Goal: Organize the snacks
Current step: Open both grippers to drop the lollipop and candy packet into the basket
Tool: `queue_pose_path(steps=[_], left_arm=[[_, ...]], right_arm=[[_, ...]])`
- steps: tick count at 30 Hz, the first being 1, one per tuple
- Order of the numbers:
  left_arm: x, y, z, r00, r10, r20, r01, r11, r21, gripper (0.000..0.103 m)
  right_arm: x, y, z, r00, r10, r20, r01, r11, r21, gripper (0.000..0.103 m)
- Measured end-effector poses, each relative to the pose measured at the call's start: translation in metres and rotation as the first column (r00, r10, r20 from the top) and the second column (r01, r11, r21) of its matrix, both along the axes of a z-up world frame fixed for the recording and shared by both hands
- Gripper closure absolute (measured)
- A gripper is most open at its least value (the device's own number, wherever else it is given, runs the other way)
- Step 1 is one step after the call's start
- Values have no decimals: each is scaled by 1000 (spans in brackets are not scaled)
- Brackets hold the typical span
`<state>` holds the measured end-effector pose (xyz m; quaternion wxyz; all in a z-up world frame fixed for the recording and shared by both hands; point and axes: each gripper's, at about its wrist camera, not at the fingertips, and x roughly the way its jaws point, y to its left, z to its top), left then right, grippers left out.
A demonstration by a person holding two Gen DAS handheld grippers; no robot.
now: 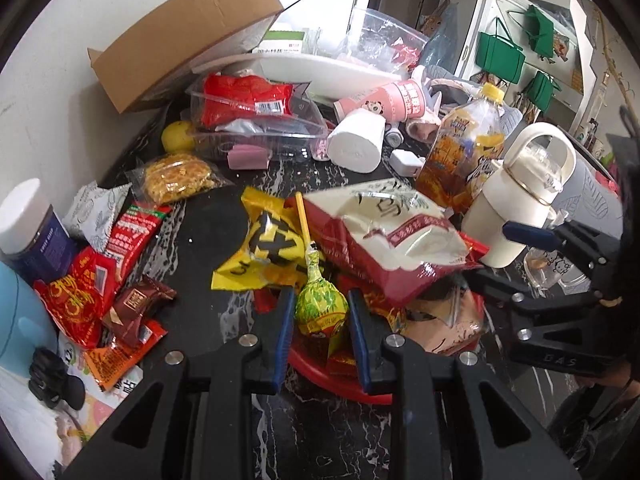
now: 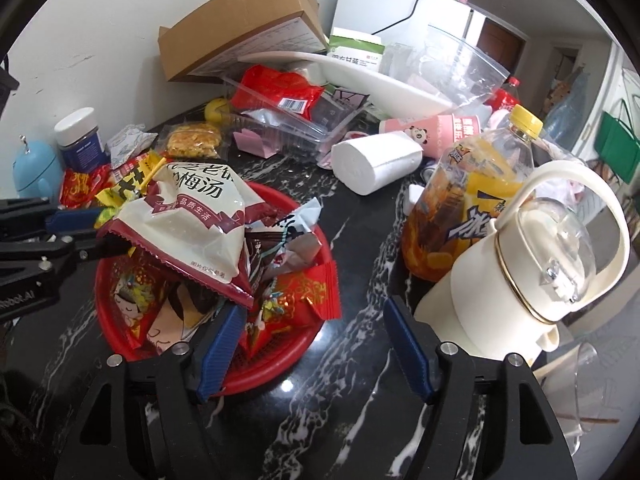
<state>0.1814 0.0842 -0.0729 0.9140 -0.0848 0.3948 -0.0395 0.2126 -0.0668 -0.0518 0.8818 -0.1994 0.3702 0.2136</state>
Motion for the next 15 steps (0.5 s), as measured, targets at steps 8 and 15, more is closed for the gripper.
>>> queue_pose_path(steps=[8,15], left_arm=[[1,-10,-5,1000,-6,-15,7,997,81,77],[1,-6,-3,999,2,-40,0,999,51,75]], right_arm=[[-7,-6,7,1000,2,16,-2,1000,14,29],[-11,-11,15,1000,-2,12,2,999,48,28]])
